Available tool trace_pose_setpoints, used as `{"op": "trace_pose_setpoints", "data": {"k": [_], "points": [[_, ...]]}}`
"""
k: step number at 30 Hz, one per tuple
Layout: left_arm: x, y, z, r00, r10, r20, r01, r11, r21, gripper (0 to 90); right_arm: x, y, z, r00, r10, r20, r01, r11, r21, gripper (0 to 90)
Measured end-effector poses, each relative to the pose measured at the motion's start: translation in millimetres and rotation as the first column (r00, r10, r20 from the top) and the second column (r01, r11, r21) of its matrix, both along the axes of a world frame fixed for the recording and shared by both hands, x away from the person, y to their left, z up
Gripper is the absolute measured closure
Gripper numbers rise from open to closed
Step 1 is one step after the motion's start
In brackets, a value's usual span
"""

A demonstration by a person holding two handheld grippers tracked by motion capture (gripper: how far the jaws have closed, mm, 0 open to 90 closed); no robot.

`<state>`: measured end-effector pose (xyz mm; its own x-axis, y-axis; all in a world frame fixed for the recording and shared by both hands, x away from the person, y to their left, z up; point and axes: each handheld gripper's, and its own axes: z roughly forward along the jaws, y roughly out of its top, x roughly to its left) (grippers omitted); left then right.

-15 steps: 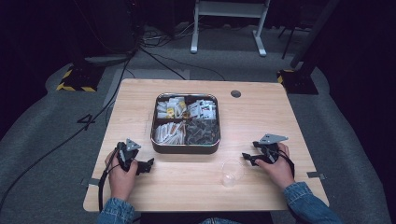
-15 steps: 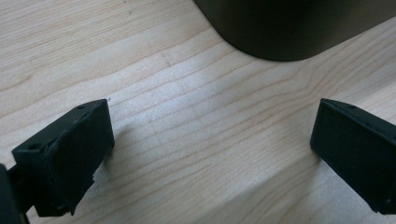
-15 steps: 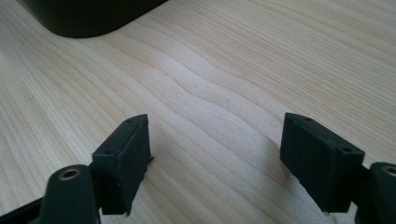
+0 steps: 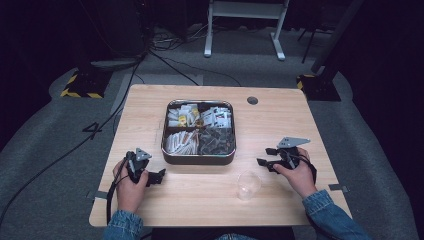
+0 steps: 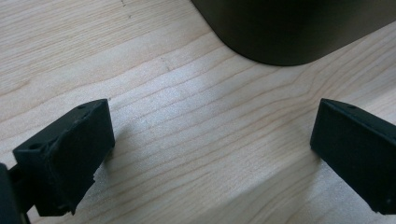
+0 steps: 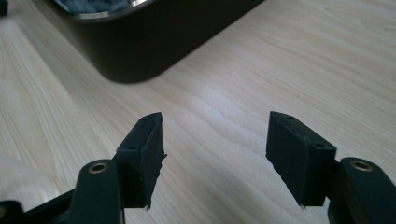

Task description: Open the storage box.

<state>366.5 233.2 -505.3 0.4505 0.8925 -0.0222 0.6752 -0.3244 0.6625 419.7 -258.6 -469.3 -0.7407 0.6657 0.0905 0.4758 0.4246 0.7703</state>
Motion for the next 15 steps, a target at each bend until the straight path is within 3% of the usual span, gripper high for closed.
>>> {"op": "trace_pose_setpoints", "data": {"k": [5,15], "points": [[-1.0,-1.2,-0.2,0.9999,0.015,-0.002,-0.015,0.9999,-0.005,0.2,7.2,9.2,7.1,0.9996,-0.021,-0.02,0.022,0.999,0.023,36.1],[-1.0,-1.1,-0.1,0.9999,0.015,-0.002,-0.015,0.9999,-0.005,0.2,23.8,41.6,34.5,0.998,0.06,0.02,-0.061,0.998,0.033,32.3]]}}
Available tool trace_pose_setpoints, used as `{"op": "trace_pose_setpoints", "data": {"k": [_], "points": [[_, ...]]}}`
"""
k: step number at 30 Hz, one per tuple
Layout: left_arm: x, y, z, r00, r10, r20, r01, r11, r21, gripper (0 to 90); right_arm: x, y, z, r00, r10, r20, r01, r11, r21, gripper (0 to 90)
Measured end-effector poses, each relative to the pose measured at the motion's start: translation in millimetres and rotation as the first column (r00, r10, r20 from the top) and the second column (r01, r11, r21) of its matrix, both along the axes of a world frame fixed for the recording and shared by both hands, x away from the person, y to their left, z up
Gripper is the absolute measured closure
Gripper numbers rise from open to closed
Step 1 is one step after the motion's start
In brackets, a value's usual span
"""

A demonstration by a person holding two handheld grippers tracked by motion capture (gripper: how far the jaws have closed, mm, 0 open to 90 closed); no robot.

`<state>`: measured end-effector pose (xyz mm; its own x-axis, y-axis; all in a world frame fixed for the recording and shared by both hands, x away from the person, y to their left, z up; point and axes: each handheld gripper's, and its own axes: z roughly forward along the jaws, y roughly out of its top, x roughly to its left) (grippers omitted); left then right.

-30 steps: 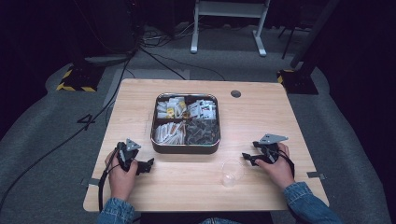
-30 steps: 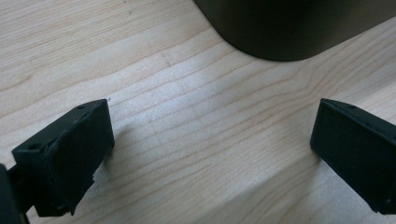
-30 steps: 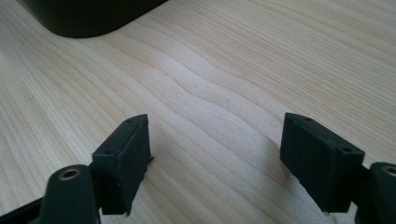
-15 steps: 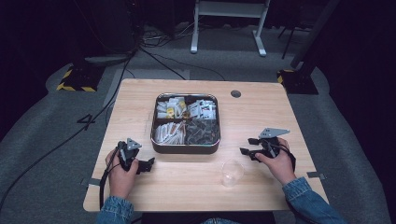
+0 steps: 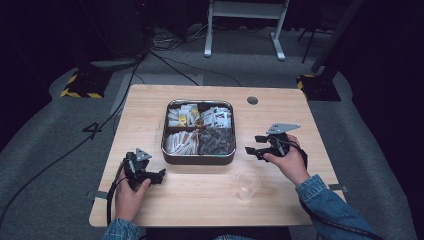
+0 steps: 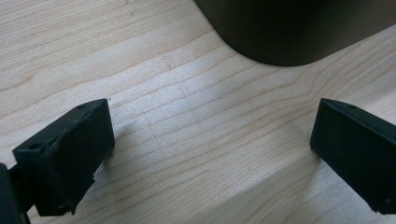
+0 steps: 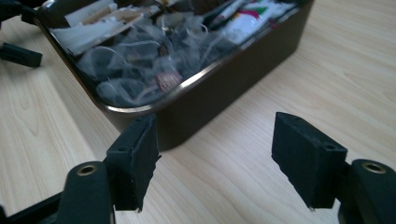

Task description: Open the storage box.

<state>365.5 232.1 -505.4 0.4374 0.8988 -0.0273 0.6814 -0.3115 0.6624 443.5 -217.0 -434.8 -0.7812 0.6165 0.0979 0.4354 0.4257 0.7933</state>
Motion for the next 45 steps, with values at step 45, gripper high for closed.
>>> {"op": "trace_pose_setpoints", "data": {"k": [45], "points": [[0.8,-1.2,0.1,0.9999,0.013,0.002,-0.013,0.9999,0.003,0.2,72.4,124.5,30.3,0.9973,0.072,-0.015,-0.073,0.989,-0.129,39.8]]}}
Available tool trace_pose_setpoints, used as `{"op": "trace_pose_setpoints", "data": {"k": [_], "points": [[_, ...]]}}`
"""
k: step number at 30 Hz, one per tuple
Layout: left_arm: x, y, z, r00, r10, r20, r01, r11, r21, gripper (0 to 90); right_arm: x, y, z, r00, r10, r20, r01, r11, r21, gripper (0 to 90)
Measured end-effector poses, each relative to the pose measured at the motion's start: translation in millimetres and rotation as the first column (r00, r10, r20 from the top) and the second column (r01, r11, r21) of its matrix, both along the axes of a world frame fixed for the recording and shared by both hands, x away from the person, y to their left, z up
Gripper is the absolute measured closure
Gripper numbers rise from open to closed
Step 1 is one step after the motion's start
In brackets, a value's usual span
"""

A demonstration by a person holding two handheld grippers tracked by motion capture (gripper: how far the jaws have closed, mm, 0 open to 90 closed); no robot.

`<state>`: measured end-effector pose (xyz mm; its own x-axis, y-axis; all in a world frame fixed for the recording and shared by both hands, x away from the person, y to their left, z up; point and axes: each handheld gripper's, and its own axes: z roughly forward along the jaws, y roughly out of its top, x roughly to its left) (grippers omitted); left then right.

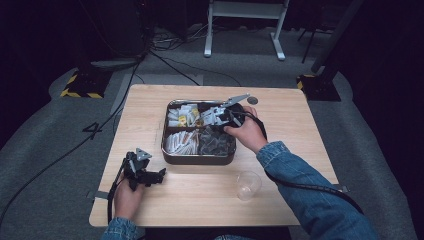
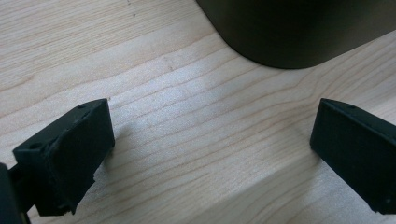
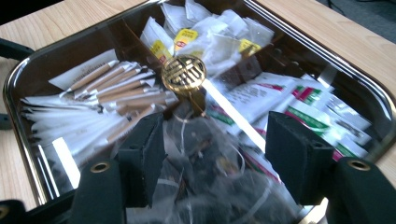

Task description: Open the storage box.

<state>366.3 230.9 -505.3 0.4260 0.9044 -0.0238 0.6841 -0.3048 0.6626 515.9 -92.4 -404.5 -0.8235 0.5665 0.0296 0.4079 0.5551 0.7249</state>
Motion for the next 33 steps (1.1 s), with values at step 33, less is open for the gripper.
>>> {"op": "trace_pose_setpoints", "data": {"k": [33], "points": [[0.7,-0.8,0.1,0.9999,0.01,0.0,-0.01,0.9999,-0.001,0.0,18.9,57.1,-30.0,0.9986,0.052,0.015,-0.051,0.998,-0.035,58.7]]}}
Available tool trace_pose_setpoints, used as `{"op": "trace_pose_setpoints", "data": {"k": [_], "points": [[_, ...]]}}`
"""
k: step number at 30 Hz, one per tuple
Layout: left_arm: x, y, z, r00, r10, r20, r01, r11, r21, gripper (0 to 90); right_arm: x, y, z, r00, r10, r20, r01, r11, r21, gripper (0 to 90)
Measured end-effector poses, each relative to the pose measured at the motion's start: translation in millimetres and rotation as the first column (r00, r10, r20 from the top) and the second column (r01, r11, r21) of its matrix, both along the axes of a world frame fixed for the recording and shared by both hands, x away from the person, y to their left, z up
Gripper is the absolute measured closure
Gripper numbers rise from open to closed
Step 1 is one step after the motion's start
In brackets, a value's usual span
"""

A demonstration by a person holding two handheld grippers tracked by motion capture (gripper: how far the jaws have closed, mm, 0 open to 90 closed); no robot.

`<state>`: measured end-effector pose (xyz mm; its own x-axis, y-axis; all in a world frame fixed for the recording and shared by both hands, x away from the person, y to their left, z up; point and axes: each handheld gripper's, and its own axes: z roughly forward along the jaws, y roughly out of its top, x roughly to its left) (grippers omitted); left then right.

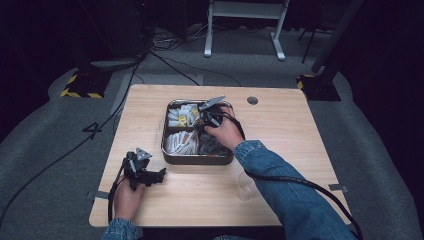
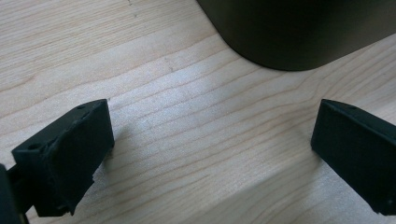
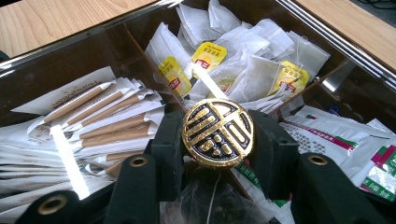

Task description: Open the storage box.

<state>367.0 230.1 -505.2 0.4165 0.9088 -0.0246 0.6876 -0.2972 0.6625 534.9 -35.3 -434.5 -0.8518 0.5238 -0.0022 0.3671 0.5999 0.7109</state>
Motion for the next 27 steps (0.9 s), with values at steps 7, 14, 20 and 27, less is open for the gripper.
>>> {"op": "trace_pose_setpoints", "data": {"k": [7,14,20,27], "points": [[-0.3,-0.3,0.0,1.0,0.001,-0.004,-0.001,1.0,-0.003,0.0,-1.5,0.4,0.8,0.9999,-0.005,0.011,0.005,1.0,-0.004,58.9],[-0.2,-0.2,0.2,1.0,-0.001,-0.006,0.001,1.0,-0.003,0.0,-1.2,-1.3,8.0,1.0,0.0,0.008,0.0,1.0,0.004,58.9],[-0.1,-0.2,0.1,1.0,0.0,-0.004,0.0,1.0,-0.001,0.0,-3.5,-5.9,19.4,1.0,0.005,0.007,-0.005,0.999,0.045,58.9],[0.6,-0.3,0.1,1.0,-0.001,-0.002,0.001,1.0,-0.001,0.0,-7.5,-14.6,38.7,0.9998,0.004,0.022,-0.006,0.996,0.094,59.0]]}}
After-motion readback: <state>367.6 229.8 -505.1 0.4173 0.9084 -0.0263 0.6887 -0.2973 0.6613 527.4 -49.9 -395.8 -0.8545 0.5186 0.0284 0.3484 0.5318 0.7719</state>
